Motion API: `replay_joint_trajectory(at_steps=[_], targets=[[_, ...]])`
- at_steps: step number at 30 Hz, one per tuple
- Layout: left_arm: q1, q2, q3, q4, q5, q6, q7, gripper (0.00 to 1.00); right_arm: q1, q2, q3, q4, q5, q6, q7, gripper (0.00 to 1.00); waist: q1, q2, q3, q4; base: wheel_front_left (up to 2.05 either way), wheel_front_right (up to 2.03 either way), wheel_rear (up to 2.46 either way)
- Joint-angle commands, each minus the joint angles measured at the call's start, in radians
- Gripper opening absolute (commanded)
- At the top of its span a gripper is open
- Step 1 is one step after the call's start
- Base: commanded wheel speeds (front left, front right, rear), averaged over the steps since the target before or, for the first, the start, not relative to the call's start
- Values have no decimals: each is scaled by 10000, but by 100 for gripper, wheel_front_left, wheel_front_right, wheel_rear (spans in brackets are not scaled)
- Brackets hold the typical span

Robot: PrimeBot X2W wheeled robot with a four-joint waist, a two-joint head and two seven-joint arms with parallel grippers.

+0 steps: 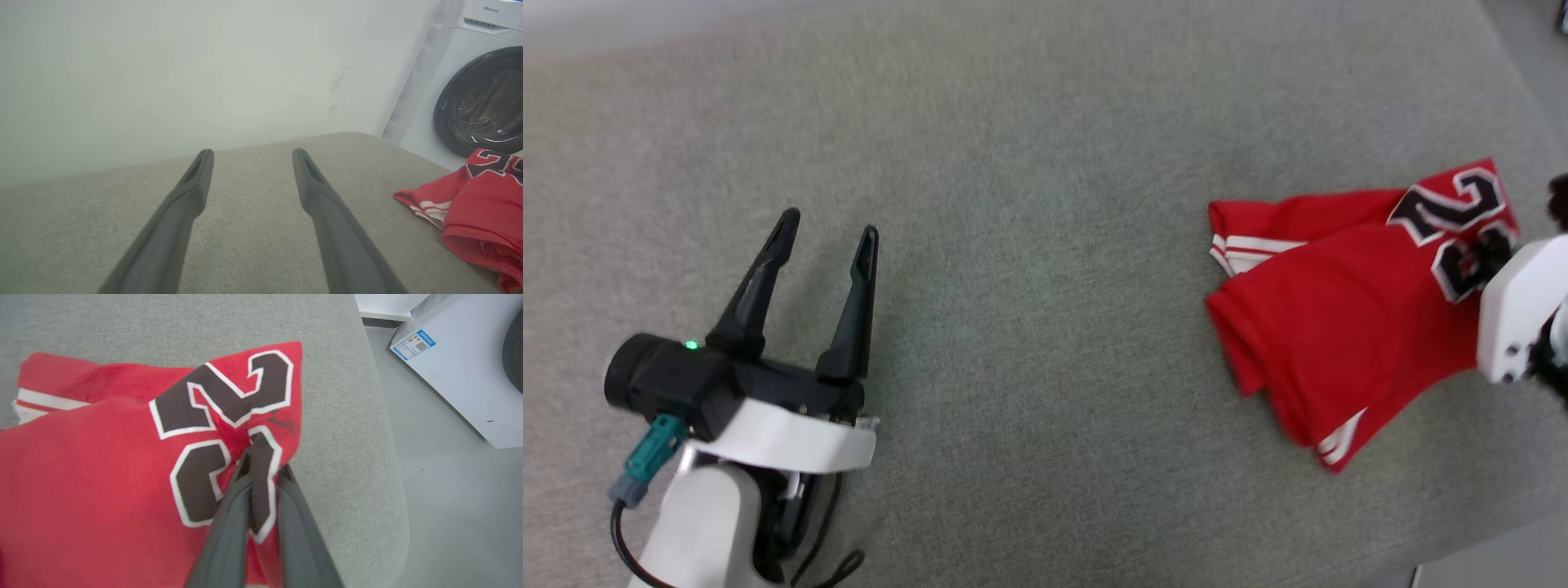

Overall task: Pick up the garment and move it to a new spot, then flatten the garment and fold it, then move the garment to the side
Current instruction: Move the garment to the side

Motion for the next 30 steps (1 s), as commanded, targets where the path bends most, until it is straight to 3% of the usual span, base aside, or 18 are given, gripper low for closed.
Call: replay_joint_trajectory(at_steps=[1, 5, 12, 19, 20, 21, 22, 23, 30], targets=[[-318, 178, -68, -150, 11, -49, 36, 100, -573, -106, -218, 375, -373, -13, -410, 0, -2, 0, 953, 7, 0, 0, 0], [-869, 431, -322, -499, 0, -96, 143, 100, -1344, -359, -1057, 1404, -1272, -11, -975, 0, -2, 0, 1697, 264, 0, 0, 0], [-1671, 819, -830, -1243, -55, -129, 289, 100, -2005, -721, -3099, 2015, -2995, -13, -1448, 0, -2, 0, 2727, 699, 0, 0, 0], [-1989, 1107, -1057, -1641, -154, -143, 304, 100, -2264, -430, -4665, 2061, -4363, -13, -2292, 0, -2, 0, 3154, 864, 0, 0, 0], [-1977, 1119, -1067, -1651, -170, -144, 294, 100, -2289, -324, -4853, 2063, -4539, -13, -2428, 25, -2, 0, 3176, 876, 0, 0, 0], [-1973, 1135, -1077, -1665, -164, -145, 287, 100, -2295, -245, -4973, 2024, -4767, -13, -2615, 38, -2, 0, 3194, 887, 0, 0, 0], [-1982, 1145, -1085, -1669, -169, -145, 281, 100, -2313, -142, -5133, 2035, -4957, -13, -2750, 78, -2, 0, 3206, 900, 0, 0, 0], [-1996, 1155, -1093, -1655, -184, -146, 273, 100, -2331, -52, -5309, 2026, -5169, -13, -2903, 100, -2, 0, 3211, 917, 0, 0, 0], [-1796, 1073, -1132, -1383, -271, -76, 169, 100, -2429, -22, -6244, 2631, -6107, -13, -4187, 100, -2, 0, 2816, 1053, 0, 0, 0]])
